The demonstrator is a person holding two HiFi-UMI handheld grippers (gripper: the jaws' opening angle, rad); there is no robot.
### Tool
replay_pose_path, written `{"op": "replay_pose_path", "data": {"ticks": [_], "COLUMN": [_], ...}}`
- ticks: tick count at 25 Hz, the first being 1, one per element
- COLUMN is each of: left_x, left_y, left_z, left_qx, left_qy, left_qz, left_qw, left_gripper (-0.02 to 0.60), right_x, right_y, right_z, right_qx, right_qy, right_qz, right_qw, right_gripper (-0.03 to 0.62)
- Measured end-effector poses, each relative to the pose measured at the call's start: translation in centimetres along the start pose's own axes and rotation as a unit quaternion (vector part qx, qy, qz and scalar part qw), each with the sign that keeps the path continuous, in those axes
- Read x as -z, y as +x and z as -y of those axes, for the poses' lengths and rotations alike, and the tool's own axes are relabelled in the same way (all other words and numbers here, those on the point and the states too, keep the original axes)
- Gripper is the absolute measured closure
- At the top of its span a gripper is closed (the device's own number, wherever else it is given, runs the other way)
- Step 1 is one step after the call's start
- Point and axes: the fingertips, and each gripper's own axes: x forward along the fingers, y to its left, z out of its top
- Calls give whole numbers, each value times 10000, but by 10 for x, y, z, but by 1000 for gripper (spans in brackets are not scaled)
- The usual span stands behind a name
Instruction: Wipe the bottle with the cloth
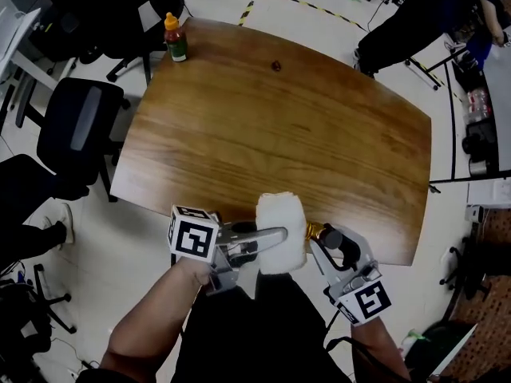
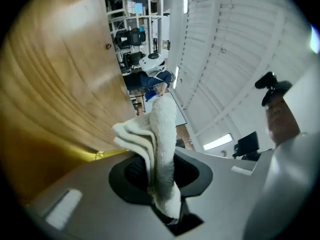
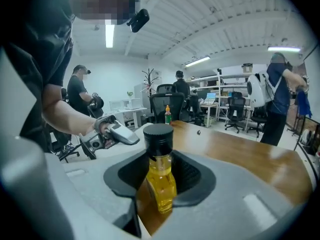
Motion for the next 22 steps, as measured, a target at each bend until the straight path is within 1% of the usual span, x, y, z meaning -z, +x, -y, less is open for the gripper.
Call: {"op": "replay_pose_path", "data": {"ticks": [1, 2, 3, 4, 7, 11, 12, 13, 15, 17, 19, 20, 21, 22], "left_x": [-1, -3, -4, -4, 1, 3, 5, 6, 11, 14, 16, 16, 17, 19], "left_y": [5, 9, 14, 18, 29, 31, 30, 29, 27, 26, 25, 25, 24, 22], "left_z": [2, 3, 1, -3, -16, -25, -29, -36, -53, -66, -74, -78, -83, -89], "left_qx": [296, 510, 616, 610, 355, 239, 163, 25, -396, -779, -1070, -1272, -1531, -1825], "left_qy": [-184, -324, -394, -384, -122, 92, 117, 143, 200, 231, 264, 325, 431, 565], "left_qz": [-47, -76, -115, -182, -417, -459, -450, -465, -554, -599, -596, -633, -714, -833], "left_qw": [9994, 9981, 9973, 9972, 9984, 9986, 9988, 9988, 9975, 9949, 9921, 9893, 9847, 9780], "left_gripper": [479, 479, 479, 480, 480, 480, 480, 480, 482, 482, 482, 482, 482, 482], "right_x": [0, 0, 0, -1, -1, 0, 0, -1, -2, -1, 0, 0, -1, -1], "right_y": [0, 0, 0, 0, 0, 0, -1, -1, -1, 0, 0, 0, 0, 0], "right_z": [0, 0, 0, 1, 0, 0, 0, 0, 0, 1, 1, 1, 1, 1], "right_qx": [-3, -9, -16, -24, -45, -80, -82, -79, -63, -44, -32, -30, -29, -29], "right_qy": [0, -4, -9, -12, -1, 9, 13, 17, 25, 44, 67, 71, 71, 69], "right_qz": [6, 13, 20, 27, 18, 34, 48, 60, 76, 72, 70, 74, 78, 80], "right_qw": [10000, 10000, 10000, 10000, 10000, 10000, 10000, 9999, 9999, 10000, 9999, 9999, 9999, 9999], "right_gripper": [470, 470, 470, 470, 470, 470, 470, 470, 468, 470, 470, 470, 468, 468]}}
